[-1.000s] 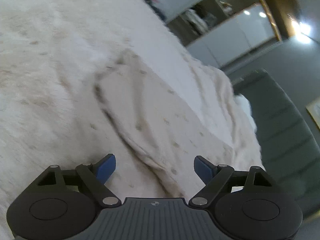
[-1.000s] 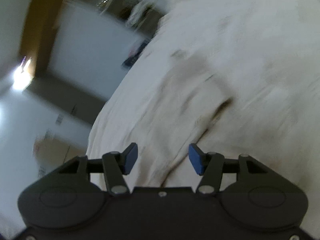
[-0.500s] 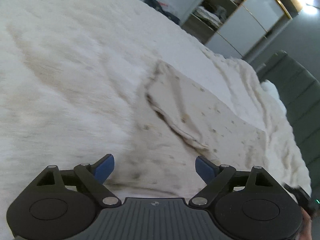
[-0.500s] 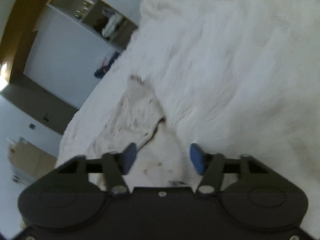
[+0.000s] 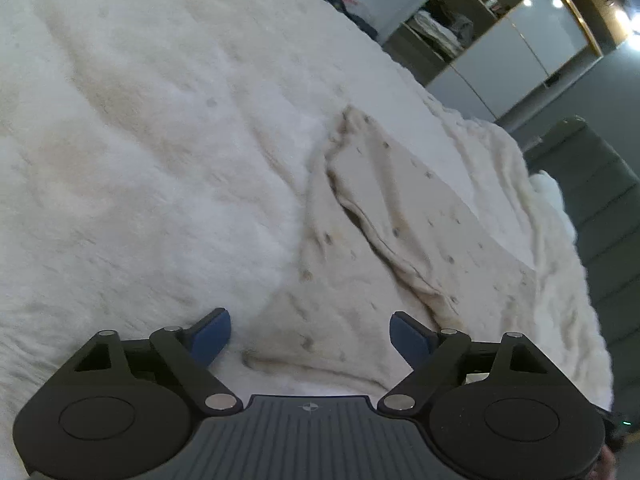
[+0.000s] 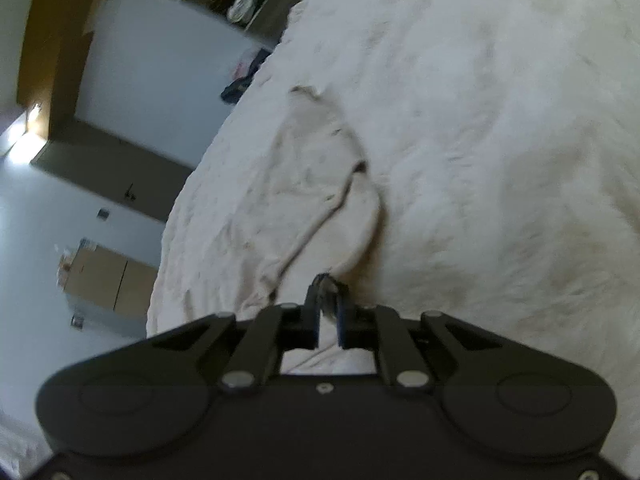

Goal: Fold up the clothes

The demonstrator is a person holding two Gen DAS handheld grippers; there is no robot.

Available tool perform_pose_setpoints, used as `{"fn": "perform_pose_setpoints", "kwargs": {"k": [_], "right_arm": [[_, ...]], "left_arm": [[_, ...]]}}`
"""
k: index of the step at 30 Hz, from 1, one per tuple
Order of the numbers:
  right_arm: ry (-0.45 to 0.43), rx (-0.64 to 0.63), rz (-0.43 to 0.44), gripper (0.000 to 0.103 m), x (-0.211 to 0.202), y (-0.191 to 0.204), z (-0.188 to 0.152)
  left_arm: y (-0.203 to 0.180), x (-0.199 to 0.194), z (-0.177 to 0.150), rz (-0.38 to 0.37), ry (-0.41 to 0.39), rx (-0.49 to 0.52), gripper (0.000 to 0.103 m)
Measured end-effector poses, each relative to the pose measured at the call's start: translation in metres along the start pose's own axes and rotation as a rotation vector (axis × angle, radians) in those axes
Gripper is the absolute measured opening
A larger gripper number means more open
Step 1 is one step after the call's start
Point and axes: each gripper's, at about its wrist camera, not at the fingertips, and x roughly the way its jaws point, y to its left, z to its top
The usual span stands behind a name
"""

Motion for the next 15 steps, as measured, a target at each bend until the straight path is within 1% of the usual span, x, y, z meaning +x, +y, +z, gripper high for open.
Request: {"fn": "perform_pose_setpoints", "kwargs": {"k": [1, 2, 3, 4, 5, 6, 7, 8, 9, 10, 11, 12, 14, 15], "right_arm": [[0.006, -0.005, -0.022, 0.017, 0.0, 0.001, 0.0], [0.012, -0.005, -0.048, 0.025, 0.002, 0.001, -0.001], [0.017, 0.004, -0.081, 0.03, 0.006, -0.002, -0.002], [0.022, 0.015, -0.097, 0.029, 0.009, -0.005, -0.003], [0.028, 0.029, -0.082, 0.029, 0.011, -0.007, -0.006], [0.04, 0.05, -0.058, 0.023, 0.014, -0.011, -0.008], [0.056, 0.077, -0.027, 0.013, 0.018, -0.016, -0.012], [0.052, 0.088, -0.014, 0.002, 0.018, -0.017, -0.014], [0.036, 0.096, -0.004, 0.002, 0.014, -0.017, -0.014], [0.023, 0.109, 0.017, 0.002, 0.009, -0.017, -0.015], [0.013, 0.123, 0.052, 0.002, 0.003, -0.016, -0.015], [0.007, 0.118, 0.062, 0.001, -0.002, -0.013, -0.014], [-0.003, 0.097, 0.059, 0.001, -0.01, -0.007, -0.012], [-0.019, 0.083, 0.063, 0.0, -0.019, -0.001, -0.011]], "left_arm": [[0.004, 0.0, 0.0, 0.003, 0.0, -0.004, 0.083], [0.007, 0.0, 0.001, -0.001, 0.0, -0.009, 0.08], [0.008, 0.001, 0.001, -0.002, -0.004, -0.017, 0.08], [0.01, 0.003, 0.0, -0.019, -0.003, -0.038, 0.08], [0.011, 0.004, 0.0, -0.036, 0.005, -0.046, 0.08], [0.007, 0.009, -0.003, -0.054, 0.028, -0.031, 0.08], [0.003, 0.016, -0.005, -0.071, 0.054, -0.01, 0.075], [-0.002, 0.02, -0.007, -0.067, 0.061, 0.019, 0.041], [-0.004, 0.021, -0.007, -0.068, 0.068, 0.024, 0.018], [-0.003, 0.023, -0.005, -0.108, 0.1, -0.007, 0.006], [-0.001, 0.023, -0.004, -0.144, 0.111, -0.035, 0.005], [0.0, 0.017, -0.001, -0.182, 0.099, -0.056, 0.005], [0.002, 0.002, 0.005, -0.261, 0.065, -0.098, 0.005], [0.005, -0.014, 0.013, -0.32, 0.032, -0.145, 0.005]]}}
